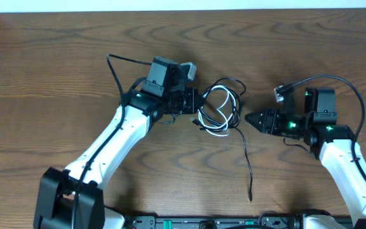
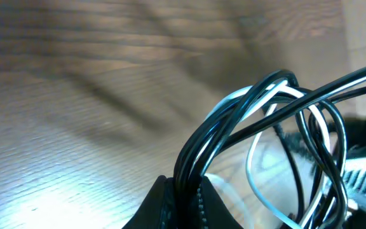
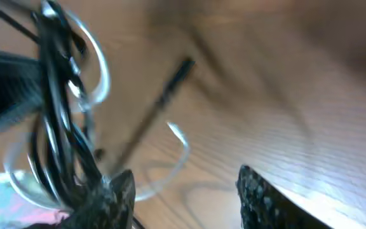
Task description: Untangle cables
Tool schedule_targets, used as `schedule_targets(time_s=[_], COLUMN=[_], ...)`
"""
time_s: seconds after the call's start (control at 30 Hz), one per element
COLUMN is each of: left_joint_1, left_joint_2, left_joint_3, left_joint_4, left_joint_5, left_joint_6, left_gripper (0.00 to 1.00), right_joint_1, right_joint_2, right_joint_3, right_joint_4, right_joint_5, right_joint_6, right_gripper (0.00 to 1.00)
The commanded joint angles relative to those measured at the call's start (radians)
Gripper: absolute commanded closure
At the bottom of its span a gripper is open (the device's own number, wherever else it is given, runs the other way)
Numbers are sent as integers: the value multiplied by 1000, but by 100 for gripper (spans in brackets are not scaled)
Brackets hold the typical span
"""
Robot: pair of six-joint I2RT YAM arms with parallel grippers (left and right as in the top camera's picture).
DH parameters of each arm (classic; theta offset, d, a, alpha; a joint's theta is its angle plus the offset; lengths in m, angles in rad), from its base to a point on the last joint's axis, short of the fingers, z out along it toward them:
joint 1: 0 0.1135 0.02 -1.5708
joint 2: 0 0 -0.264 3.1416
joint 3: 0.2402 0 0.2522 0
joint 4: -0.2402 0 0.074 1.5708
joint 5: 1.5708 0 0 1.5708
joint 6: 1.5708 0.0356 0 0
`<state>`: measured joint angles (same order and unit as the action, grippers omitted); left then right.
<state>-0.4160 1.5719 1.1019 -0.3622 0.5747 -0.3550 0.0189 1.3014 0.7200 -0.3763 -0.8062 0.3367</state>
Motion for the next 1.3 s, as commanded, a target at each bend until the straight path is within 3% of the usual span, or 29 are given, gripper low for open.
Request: schedule_targets(time_s=[0.0, 0.17, 0.4, 0.7, 0.83, 0.9, 0.97, 1.0, 1.07, 1.17, 1.27], left_joint_1=[-11, -41, -47, -51, -68, -76, -84, -85, -84, -80, -64], left_joint_2=[-4, -4, -4, -4, -4, -4, -4, -4, -4, -4, -4], left_joint_3=[21, 21, 21, 21, 21, 21, 21, 21, 21, 21, 21], left_joint_4=[-2, 4, 26, 88, 89, 93, 99, 99, 94, 68, 24], left_joint_5=[54, 53, 55, 151, 151, 151, 150, 146, 135, 128, 129], left_joint_6=[55, 93, 97, 97, 97, 97, 97, 97, 96, 95, 63], left_gripper=[93, 93, 93, 93, 93, 93, 93, 87, 60, 41, 38], right_joint_1=[7, 7, 13, 27, 28, 27, 27, 27, 27, 22, 5], right_joint_2=[-6, -6, -6, -6, -6, -6, -6, -6, -6, -6, -6], right_joint_3=[11, 11, 11, 11, 11, 11, 11, 11, 11, 11, 11], right_joint_4=[110, 196, 140, 139, 145, 155, 171, 182, 194, 194, 195], right_joint_5=[-215, -307, -314, -283, -267, -266, -266, -266, -267, -267, -266], right_joint_6=[104, 167, 163, 164, 164, 164, 164, 164, 165, 164, 164], right_gripper=[48, 48, 60, 64, 82, 96, 99, 99, 99, 99, 99])
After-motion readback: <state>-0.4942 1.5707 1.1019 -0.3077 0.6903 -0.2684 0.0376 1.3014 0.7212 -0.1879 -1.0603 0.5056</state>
